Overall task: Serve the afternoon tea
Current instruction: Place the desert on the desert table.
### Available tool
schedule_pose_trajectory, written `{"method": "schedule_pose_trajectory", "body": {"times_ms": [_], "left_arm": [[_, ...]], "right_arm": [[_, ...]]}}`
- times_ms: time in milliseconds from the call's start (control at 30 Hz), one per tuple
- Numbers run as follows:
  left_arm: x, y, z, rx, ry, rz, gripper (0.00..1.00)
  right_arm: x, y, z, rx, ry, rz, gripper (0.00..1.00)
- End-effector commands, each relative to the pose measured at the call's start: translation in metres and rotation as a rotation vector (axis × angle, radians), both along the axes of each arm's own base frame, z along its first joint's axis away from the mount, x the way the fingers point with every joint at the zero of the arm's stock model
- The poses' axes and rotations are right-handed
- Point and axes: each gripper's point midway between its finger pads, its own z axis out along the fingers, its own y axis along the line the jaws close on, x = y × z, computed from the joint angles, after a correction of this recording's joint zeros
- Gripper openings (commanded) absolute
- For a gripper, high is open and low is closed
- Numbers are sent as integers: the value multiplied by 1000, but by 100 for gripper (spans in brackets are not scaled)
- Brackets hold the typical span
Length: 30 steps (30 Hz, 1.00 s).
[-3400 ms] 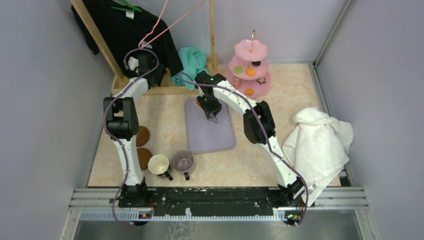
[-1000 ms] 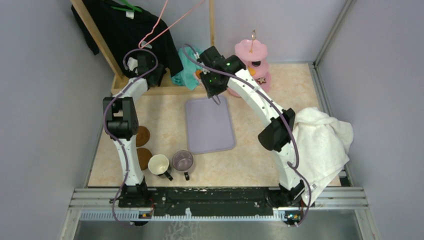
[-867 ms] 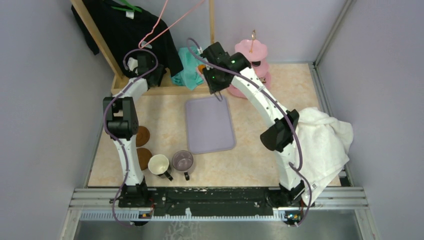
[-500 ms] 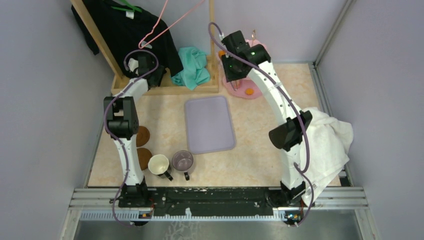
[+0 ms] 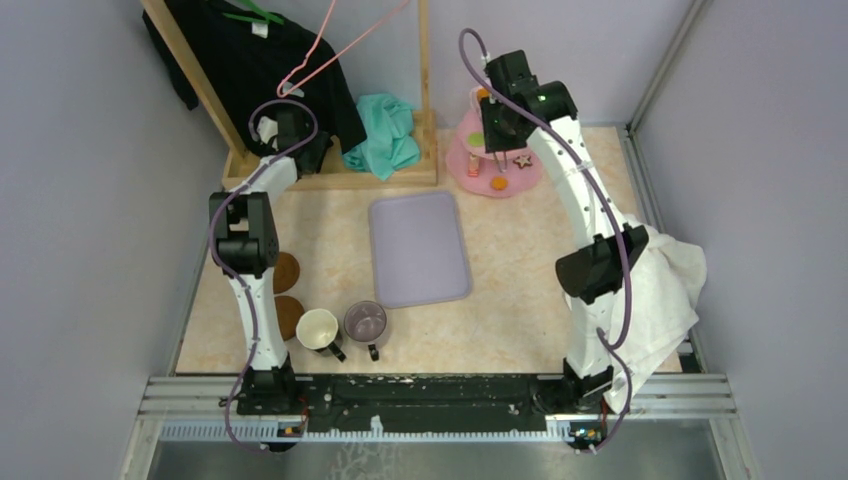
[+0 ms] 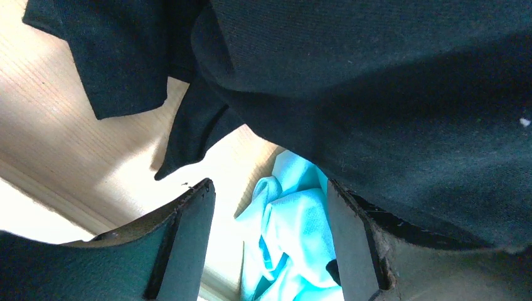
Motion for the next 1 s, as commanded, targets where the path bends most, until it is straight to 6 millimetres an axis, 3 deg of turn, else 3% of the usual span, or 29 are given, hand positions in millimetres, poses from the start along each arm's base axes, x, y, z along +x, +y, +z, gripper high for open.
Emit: {"method": "schedule_pose_trajectory", "body": {"times_ms": [0,467,967], "left_arm": [[7,7,3,22,-11,7,71],[12,8,-2,27,-4,6,71],[20,11,-7,28,-1,8,71]], "right_arm": [[6,-19,26,23,-86,-34,11],[37,-37,-5,46,-30,-63,11],[58,-38,-17,72,-20,-76,11]]}}
